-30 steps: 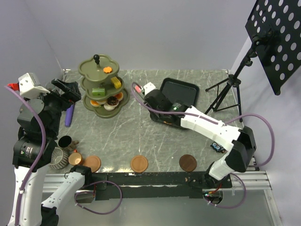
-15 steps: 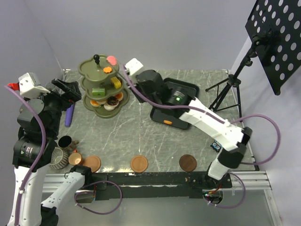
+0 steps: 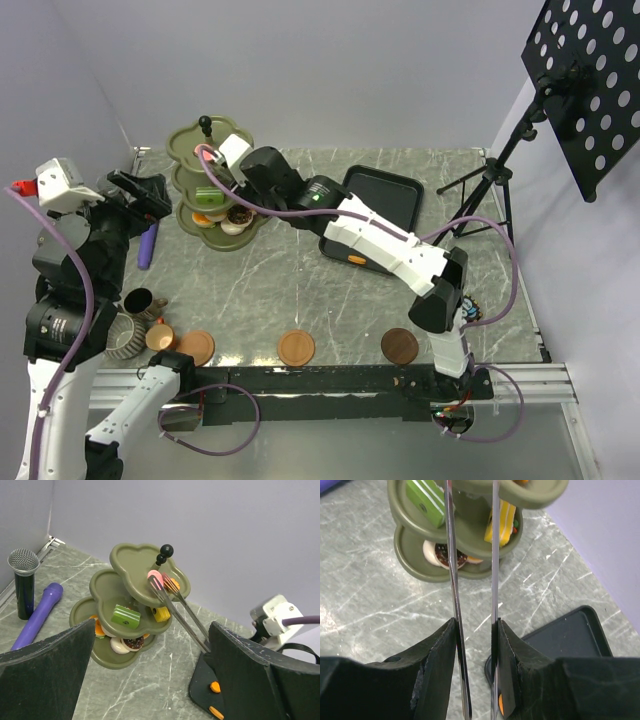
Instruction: Serve the afternoon tea
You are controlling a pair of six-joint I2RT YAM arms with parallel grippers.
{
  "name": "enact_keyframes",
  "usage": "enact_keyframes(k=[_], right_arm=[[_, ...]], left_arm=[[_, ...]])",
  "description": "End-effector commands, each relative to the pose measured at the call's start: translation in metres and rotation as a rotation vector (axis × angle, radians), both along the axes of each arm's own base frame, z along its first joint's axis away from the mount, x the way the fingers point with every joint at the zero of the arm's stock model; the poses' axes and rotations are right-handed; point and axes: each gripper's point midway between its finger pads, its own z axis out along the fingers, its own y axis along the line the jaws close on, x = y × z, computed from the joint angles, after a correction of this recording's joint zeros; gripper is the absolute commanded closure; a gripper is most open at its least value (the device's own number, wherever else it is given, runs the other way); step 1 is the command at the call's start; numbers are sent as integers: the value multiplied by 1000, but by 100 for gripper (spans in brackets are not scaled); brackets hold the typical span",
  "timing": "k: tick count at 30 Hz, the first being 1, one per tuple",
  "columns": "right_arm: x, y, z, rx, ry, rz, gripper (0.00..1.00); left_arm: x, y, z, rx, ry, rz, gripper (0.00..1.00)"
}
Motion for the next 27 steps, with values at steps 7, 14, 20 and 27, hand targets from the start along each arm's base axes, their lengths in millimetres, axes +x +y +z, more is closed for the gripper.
enact_keyframes(k=[7, 14, 20, 27], right_arm=[[5, 4, 44, 96, -74, -6, 52], [6, 2, 54, 121, -92, -13, 49], [2, -23, 102, 218, -179, -78, 53], [-14, -75, 138, 327, -248, -161, 55]], left_arm=[[-4, 3, 8, -8, -40, 10, 0], [-6, 3, 8, -4, -38, 12, 0], [-6, 3, 7, -10, -39, 13, 0], [-1, 0, 2, -12, -23, 2, 0]])
